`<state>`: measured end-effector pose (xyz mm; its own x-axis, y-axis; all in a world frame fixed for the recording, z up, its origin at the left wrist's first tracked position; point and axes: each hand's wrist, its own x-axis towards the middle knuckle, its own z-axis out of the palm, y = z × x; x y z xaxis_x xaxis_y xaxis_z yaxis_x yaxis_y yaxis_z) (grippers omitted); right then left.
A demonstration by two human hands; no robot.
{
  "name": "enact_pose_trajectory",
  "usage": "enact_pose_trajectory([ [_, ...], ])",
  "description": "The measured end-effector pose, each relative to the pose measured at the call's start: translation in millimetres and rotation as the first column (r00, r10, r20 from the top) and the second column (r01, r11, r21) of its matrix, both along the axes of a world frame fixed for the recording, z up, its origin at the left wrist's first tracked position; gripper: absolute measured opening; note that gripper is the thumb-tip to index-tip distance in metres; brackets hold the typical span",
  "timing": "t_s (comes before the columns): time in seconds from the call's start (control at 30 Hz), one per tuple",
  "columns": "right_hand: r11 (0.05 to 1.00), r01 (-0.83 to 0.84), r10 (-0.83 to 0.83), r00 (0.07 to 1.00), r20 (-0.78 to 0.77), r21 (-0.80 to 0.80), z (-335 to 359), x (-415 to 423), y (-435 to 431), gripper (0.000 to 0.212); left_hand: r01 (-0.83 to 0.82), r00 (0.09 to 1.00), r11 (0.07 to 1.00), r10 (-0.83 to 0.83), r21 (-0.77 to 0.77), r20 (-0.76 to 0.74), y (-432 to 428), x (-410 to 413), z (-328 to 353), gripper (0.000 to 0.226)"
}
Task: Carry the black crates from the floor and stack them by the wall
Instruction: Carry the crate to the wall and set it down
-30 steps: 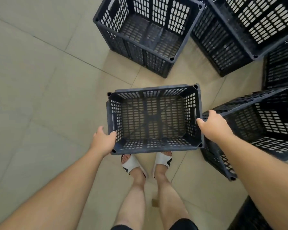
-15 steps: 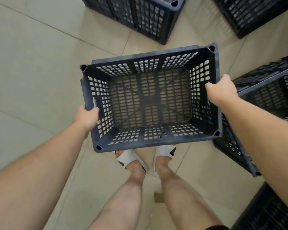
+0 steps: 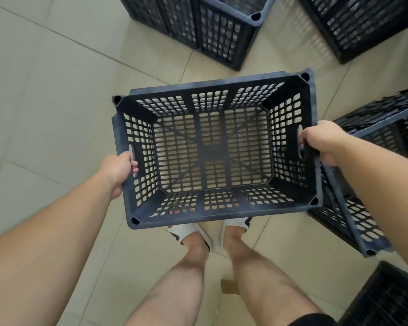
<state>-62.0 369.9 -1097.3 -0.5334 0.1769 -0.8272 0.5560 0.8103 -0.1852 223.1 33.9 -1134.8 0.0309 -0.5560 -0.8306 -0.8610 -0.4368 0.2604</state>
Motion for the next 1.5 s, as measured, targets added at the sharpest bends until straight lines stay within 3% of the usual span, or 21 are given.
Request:
enact_pose_trajectory([
  [0.23, 0.997, -0.01, 0.008, 1.0, -0.021, -0.079, 101.9, 19.1, -26.1, 0.026, -0.035, 0.997, 0.995, 0.029, -0.09, -0.068, -28.8, 27.5, 114.0, 0.015],
  [0.43, 0.98, -0.168, 0.145, 0.97, -0.194, -0.104, 227.3, 38.5, -65.4, 0.023, -0.104, 0.99, 0.984, 0.09, -0.141, -0.106, -47.4, 70.1, 250.1, 0.025],
  [0.73, 0.95, -0.296, 0.268, 0.936, -0.229, -0.099, 422.2, 72.4, -146.4, 0.023, -0.257, 0.96, 0.944, 0.224, -0.208, -0.169, -63.2, 152.2, 436.2, 0.03],
  [0.9, 0.903, -0.413, 0.368, 0.885, -0.285, -0.116, 515.2, 86.6, -186.7, 0.016, -0.343, 0.928, 0.91, 0.291, -0.232, -0.231, -74.7, 191.9, 521.0, 0.031],
  [1.0, 0.842, -0.529, 0.469, 0.816, -0.337, -0.108, 562.8, 96.0, -216.6, 0.023, -0.388, 0.908, 0.892, 0.327, -0.23, -0.263, -87.8, 214.3, 561.4, 0.029],
  [1.27, 0.718, -0.685, 0.585, 0.689, -0.427, -0.121, 642.6, 114.1, -336.4, 0.021, -0.455, 0.881, 0.828, 0.363, -0.329, -0.305, -143.7, 269.3, 642.3, 0.03],
  [1.5, 0.639, -0.751, 0.624, 0.633, -0.458, -0.166, 653.7, 124.3, -450.8, 0.019, -0.547, 0.832, 0.758, 0.446, -0.356, -0.329, -204.4, 294.9, 665.7, 0.035],
])
